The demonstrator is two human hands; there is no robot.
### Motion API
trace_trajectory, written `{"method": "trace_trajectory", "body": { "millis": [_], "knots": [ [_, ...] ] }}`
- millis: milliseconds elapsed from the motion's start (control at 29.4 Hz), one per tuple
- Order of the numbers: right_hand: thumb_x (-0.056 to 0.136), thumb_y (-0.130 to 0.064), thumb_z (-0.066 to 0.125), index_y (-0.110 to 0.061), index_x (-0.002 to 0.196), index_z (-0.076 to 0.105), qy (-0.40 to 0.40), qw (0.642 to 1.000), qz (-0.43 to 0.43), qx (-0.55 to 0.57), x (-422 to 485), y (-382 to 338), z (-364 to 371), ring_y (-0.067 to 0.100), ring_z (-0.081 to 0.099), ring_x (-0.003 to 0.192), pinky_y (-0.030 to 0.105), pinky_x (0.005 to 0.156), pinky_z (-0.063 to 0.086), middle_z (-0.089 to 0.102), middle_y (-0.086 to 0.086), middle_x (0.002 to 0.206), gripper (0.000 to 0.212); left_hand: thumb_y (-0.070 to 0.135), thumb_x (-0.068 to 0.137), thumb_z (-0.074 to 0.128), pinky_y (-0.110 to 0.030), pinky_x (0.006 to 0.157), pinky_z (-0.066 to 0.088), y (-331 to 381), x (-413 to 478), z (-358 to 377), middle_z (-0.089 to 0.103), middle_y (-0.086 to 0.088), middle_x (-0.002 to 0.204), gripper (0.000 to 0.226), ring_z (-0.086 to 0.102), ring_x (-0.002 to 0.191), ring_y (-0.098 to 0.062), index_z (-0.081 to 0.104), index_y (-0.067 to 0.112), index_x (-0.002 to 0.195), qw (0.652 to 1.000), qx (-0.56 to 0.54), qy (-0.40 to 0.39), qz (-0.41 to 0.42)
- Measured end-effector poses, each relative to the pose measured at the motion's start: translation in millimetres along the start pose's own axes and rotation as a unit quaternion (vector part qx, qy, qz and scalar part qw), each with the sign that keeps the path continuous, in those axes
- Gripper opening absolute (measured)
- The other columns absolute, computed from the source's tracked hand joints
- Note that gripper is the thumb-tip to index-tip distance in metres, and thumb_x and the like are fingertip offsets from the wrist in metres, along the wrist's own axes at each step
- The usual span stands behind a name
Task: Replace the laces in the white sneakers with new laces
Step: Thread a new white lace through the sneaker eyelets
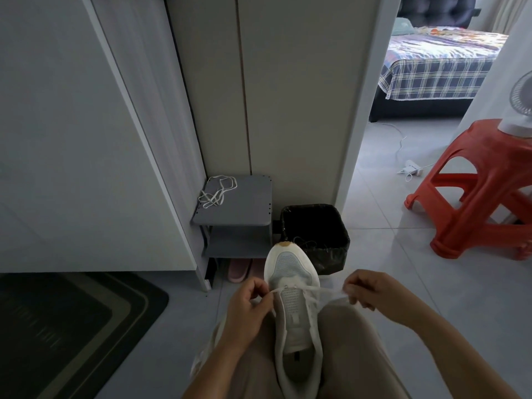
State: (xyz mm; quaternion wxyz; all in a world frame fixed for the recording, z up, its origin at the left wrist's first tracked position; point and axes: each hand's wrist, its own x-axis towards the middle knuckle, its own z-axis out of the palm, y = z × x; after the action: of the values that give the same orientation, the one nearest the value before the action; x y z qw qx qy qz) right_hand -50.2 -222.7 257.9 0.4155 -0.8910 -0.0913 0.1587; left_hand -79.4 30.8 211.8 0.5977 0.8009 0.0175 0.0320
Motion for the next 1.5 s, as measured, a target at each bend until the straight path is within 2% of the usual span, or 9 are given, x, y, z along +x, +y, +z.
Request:
{"method": "trace_trajectory", "body": {
  "millis": [170, 442, 647, 817, 1021, 1157, 1259, 1395, 1497],
  "knots": [
    [0.085, -0.001, 0.060, -0.010, 0.079, 0.065, -0.017, 0.999, 0.011, 0.044, 1, 9, -8, 0.005, 0.060, 0.056, 0.017, 0.057, 0.048, 0.068, -0.003, 0.065, 0.012, 0.000, 0.083, 0.061, -0.018, 0.059, 0.045, 0, -2, 0, 0.056, 0.001, 0.068, 0.016, 0.051, 0.058, -0.003, 0.054, 0.010, 0.072, 1.000, 0.007, 0.017, 0.016],
    [0.086, -0.009, 0.062, -0.006, 0.087, 0.067, 0.071, 0.978, 0.094, 0.170, 12, 15, 8, 0.012, 0.060, 0.066, 0.019, 0.063, 0.048, 0.067, 0.007, 0.078, 0.006, -0.002, 0.083, 0.060, -0.027, 0.062, 0.048, -5, -2, 2, 0.057, 0.007, 0.064, 0.020, 0.055, 0.059, -0.007, 0.053, 0.013, 0.071, 0.999, -0.015, 0.029, 0.001],
    [0.092, -0.008, 0.051, 0.004, 0.086, 0.062, 0.045, 0.960, 0.142, 0.239, 7, 28, 4, 0.013, 0.054, 0.056, 0.020, 0.055, 0.047, 0.062, 0.008, 0.069, 0.018, 0.019, 0.072, 0.057, -0.025, 0.064, 0.048, -3, -4, 1, 0.057, 0.012, 0.064, 0.008, 0.055, 0.064, -0.010, 0.051, 0.014, 0.070, 0.999, -0.030, 0.037, -0.003],
    [0.090, 0.000, 0.051, 0.006, 0.086, 0.062, 0.162, 0.939, 0.173, 0.248, -7, 67, -25, 0.021, 0.052, 0.063, 0.029, 0.060, 0.044, 0.059, 0.017, 0.074, 0.012, -0.004, 0.082, 0.059, -0.014, 0.058, 0.042, -3, -5, 0, 0.056, 0.014, 0.063, 0.017, 0.048, 0.058, 0.001, 0.051, 0.007, 0.072, 0.999, -0.014, 0.042, 0.007],
    [0.090, 0.002, 0.050, 0.013, 0.092, 0.059, 0.290, 0.909, 0.246, 0.170, -28, 116, -52, 0.024, 0.049, 0.062, 0.030, 0.058, 0.041, 0.058, 0.017, 0.072, 0.014, -0.003, 0.082, 0.059, -0.024, 0.061, 0.044, -7, -4, 1, 0.055, 0.012, 0.063, 0.019, 0.053, 0.063, -0.010, 0.050, 0.009, 0.071, 0.999, -0.014, 0.047, 0.002],
    [0.088, 0.000, 0.054, 0.012, 0.095, 0.062, 0.293, 0.912, 0.287, 0.030, -22, 125, -37, 0.028, 0.054, 0.063, 0.032, 0.061, 0.041, 0.060, 0.013, 0.070, 0.016, 0.009, 0.078, 0.061, -0.019, 0.057, 0.043, -5, -4, 3, 0.054, 0.011, 0.062, 0.014, 0.048, 0.057, -0.002, 0.050, 0.012, 0.071, 0.999, -0.019, 0.047, -0.003],
    [0.082, -0.003, 0.064, 0.000, 0.102, 0.063, 0.265, 0.946, 0.172, -0.071, -8, 85, -5, 0.030, 0.058, 0.073, 0.032, 0.072, 0.043, 0.057, 0.011, 0.093, 0.020, 0.002, 0.082, 0.061, -0.013, 0.059, 0.045, 1, -3, 4, 0.059, -0.002, 0.077, 0.011, 0.054, 0.063, -0.003, 0.053, 0.009, 0.087, 0.999, -0.047, 0.015, -0.016],
    [0.078, -0.014, 0.071, -0.028, 0.102, 0.060, 0.127, 0.988, -0.074, -0.054, 6, 7, 41, 0.006, 0.057, 0.076, 0.013, 0.068, 0.045, 0.049, -0.015, 0.101, 0.030, 0.016, 0.087, 0.060, -0.017, 0.067, 0.048, 3, 0, 6, 0.062, -0.007, 0.085, 0.005, 0.059, 0.077, -0.014, 0.058, 0.013, 0.091, 0.999, -0.048, 0.005, -0.017],
    [0.082, -0.022, 0.067, -0.025, 0.099, 0.062, 0.075, 0.988, -0.109, -0.085, 15, -16, 57, 0.002, 0.054, 0.081, 0.011, 0.071, 0.045, 0.047, -0.018, 0.098, 0.018, 0.017, 0.089, 0.057, -0.016, 0.067, 0.046, 1, 2, 7, 0.061, 0.000, 0.082, 0.003, 0.057, 0.075, -0.006, 0.059, 0.014, 0.088, 0.999, -0.035, 0.007, -0.015]
  ]
}}
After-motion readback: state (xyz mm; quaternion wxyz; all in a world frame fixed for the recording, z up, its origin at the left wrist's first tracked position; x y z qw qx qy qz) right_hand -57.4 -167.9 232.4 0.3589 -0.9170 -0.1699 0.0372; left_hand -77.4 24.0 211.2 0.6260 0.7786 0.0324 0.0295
